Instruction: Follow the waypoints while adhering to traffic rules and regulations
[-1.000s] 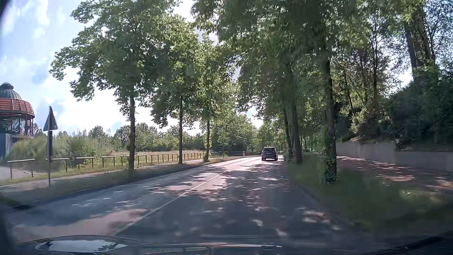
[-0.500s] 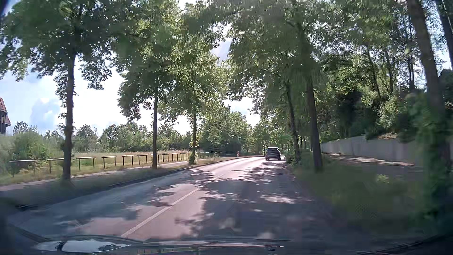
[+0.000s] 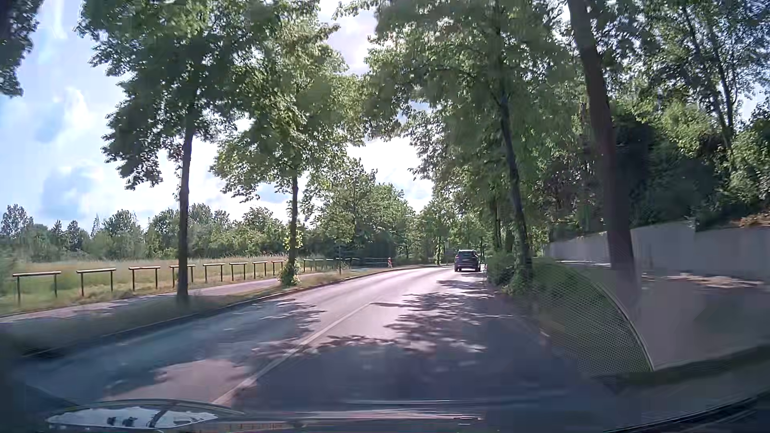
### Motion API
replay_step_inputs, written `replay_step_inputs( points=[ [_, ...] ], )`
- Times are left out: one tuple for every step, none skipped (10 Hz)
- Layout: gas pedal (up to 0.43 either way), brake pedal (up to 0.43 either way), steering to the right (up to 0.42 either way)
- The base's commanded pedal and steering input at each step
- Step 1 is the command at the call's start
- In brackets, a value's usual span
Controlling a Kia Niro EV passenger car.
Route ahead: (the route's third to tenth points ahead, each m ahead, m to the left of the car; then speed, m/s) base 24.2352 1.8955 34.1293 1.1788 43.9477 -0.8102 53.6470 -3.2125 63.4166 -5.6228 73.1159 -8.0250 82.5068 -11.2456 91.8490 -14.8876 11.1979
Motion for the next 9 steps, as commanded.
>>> replay_step_inputs(
  points=[
    [0.087, 0.012, 0.036],
    [0.087, 0.012, 0.035],
    [0.087, 0.012, 0.034],
    [0.087, 0.012, 0.027],
    [0.087, 0.012, 0.026],
    [0.087, 0.012, 0.028],
    [0.087, 0.012, 0.028],
    [0.087, 0.012, 0.028],
    [0.087, 0.012, 0.028]
  ],
)
